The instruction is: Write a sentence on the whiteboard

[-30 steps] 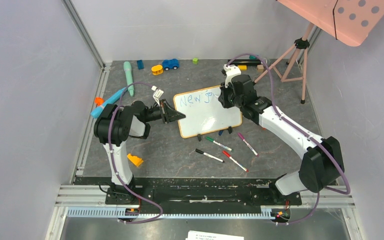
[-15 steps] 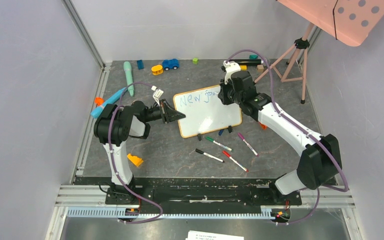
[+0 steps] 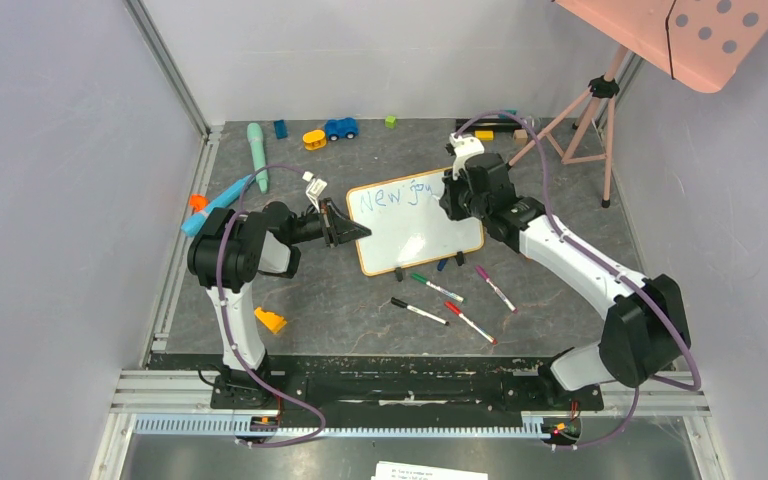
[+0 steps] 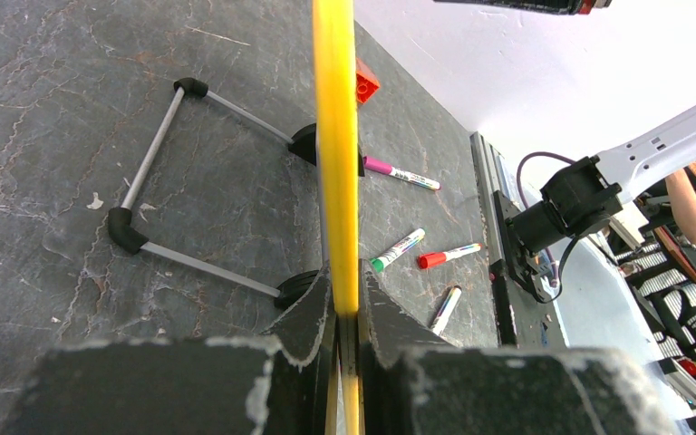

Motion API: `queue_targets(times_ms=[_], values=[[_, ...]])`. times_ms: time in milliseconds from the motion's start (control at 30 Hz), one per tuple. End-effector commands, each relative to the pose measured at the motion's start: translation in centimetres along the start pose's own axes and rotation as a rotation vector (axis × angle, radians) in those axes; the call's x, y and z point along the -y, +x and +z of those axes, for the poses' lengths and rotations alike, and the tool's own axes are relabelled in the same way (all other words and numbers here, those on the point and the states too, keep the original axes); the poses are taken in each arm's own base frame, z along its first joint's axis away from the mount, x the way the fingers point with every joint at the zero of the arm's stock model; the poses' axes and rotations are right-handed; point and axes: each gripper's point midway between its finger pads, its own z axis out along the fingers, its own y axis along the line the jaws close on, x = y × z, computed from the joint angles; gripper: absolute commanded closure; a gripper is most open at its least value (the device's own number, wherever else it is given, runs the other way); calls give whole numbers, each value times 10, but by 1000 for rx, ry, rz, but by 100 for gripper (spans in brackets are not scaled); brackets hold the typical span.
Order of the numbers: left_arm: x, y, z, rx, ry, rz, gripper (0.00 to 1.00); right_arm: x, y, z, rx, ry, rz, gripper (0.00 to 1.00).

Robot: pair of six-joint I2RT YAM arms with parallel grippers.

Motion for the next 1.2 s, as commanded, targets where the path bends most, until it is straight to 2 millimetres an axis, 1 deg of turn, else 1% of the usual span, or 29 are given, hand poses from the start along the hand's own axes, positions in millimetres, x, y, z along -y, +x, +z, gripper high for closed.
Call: queue_targets(times_ms=[0, 167, 433, 467, 700, 900, 1167], values=[[9, -12, 3, 8, 54, 164, 98, 4, 7, -4, 7, 5, 23, 100], [8, -12, 3, 8, 54, 163, 98, -1, 9, -4, 12, -25, 41, 100], [9, -12, 3, 8, 54, 164, 98, -9, -14, 2, 58, -56, 50, 100], [9, -12, 3, 7, 54, 163, 98, -13, -18, 1, 62, -74, 49, 100], [10, -12, 3, 7, 56, 166, 98, -17, -29, 0, 83, -92, 49, 100], [10, -13, 3, 8, 57, 170, 98, -14, -40, -14, 120, -84, 36, 100], [9, -12, 3, 7, 55, 165, 98, -3, -42, -22, 138, -55, 38, 100]])
